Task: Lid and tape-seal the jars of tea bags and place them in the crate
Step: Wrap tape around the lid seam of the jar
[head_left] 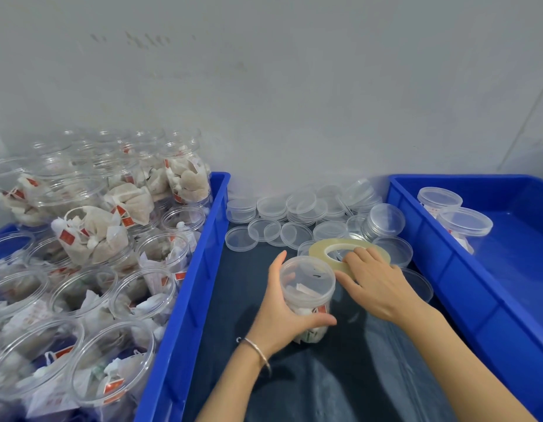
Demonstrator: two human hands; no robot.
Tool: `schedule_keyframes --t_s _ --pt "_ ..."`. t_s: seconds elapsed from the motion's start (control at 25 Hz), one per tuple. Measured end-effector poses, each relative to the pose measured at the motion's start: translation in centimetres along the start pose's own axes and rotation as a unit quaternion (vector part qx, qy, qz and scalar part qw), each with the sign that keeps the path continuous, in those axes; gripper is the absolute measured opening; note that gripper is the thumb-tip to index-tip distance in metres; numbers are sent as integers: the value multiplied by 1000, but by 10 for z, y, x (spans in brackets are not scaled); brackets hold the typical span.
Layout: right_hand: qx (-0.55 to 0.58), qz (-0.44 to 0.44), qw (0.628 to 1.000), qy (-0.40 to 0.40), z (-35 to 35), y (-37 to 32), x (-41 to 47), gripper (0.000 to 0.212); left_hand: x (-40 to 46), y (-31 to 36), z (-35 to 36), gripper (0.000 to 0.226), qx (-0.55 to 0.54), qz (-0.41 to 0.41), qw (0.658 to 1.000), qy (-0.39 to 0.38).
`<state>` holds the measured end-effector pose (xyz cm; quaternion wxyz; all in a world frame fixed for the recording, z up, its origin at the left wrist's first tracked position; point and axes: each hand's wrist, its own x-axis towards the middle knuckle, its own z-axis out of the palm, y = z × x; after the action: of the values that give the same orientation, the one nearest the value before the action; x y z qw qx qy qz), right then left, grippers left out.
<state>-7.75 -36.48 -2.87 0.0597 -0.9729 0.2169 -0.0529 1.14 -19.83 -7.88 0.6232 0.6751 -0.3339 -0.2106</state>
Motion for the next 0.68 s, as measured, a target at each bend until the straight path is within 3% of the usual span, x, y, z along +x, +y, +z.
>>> schedule_keyframes --t_s 0.08,0.2,0.44,0.68 --pt "-14 -7 1000 8 0 2 0 37 1 -2 9 100 17 21 997 69" --pt "-26 -24 999 28 -1 10 -3 42 5 -4 3 82 18 35 996 83" --pt "4 -38 999 23 -4 20 -4 51 14 3 -23 76 20 41 999 -24" --pt "92 -43 995 -7 7 11 -6 26 14 8 -35 81 40 19 996 -82"
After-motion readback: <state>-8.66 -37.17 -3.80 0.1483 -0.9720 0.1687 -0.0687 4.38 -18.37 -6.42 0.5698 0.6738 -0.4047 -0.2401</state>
